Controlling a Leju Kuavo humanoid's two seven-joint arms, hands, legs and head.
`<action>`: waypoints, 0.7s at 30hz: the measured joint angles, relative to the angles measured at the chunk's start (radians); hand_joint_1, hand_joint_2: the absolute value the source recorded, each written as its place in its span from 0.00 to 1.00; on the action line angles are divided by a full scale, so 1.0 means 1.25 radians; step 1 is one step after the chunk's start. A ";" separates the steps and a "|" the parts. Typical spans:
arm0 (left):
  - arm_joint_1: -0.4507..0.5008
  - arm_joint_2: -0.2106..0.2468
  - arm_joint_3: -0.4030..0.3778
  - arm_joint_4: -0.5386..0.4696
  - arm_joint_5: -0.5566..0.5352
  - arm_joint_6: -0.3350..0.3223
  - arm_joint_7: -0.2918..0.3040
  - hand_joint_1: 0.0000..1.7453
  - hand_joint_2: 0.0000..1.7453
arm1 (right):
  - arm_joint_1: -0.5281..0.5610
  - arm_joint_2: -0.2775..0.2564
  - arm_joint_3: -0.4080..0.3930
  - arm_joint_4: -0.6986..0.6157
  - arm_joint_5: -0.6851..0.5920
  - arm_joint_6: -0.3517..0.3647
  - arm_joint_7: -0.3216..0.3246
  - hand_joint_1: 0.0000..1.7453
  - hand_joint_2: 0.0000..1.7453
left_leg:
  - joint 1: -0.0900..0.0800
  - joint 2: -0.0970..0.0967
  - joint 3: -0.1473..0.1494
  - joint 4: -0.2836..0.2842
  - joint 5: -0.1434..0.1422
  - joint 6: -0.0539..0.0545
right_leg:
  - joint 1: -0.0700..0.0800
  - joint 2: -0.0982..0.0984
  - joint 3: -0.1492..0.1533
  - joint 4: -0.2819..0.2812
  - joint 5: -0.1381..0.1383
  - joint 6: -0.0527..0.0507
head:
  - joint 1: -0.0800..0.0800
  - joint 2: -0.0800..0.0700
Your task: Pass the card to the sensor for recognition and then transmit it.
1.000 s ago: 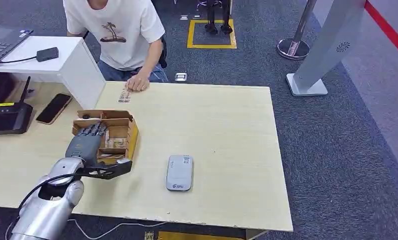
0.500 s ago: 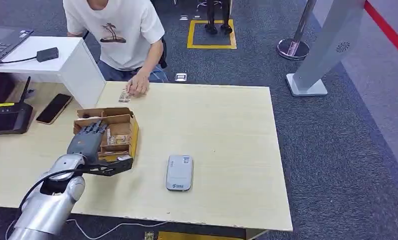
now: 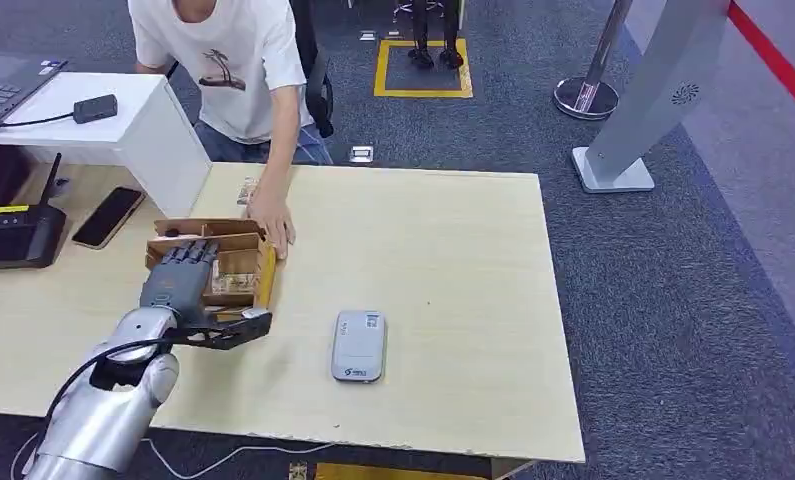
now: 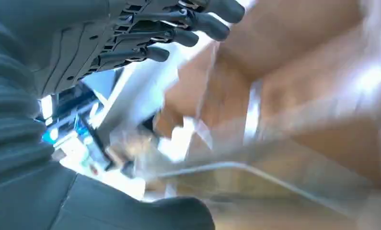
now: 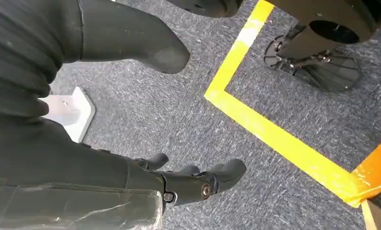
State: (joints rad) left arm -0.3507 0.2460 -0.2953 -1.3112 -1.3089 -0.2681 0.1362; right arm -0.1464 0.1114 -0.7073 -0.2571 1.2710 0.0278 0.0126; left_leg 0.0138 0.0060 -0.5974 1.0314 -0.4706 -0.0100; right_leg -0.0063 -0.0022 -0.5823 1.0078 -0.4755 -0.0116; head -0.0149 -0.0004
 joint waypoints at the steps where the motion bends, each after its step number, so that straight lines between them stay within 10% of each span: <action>1: 0.003 -0.002 -0.006 -0.025 -0.010 0.005 0.005 0.00 1.00 | 0.003 0.000 -0.003 0.000 -0.007 -0.005 -0.004 0.00 1.00 | 0.000 0.000 0.000 0.000 0.000 0.000 | 0.000 0.000 0.000 0.000 0.000 0.000 | 0.000 0.000; 21: 0.032 0.036 -0.053 -0.189 0.057 -0.029 -0.052 0.00 1.00 | 0.021 0.000 -0.038 0.000 -0.002 -0.011 -0.018 0.00 1.00 | 0.000 0.000 0.000 0.000 0.000 0.000 | 0.000 0.000 0.000 0.000 0.000 0.000 | 0.000 0.000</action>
State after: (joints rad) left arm -0.3113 0.2911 -0.3616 -1.5469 -1.2378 -0.3048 0.0717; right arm -0.1199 0.1118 -0.7549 -0.2571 1.2688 0.0137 -0.0103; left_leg 0.0138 0.0063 -0.5975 1.0313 -0.4707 -0.0100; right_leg -0.0063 -0.0018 -0.5823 1.0080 -0.4756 -0.0116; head -0.0149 -0.0004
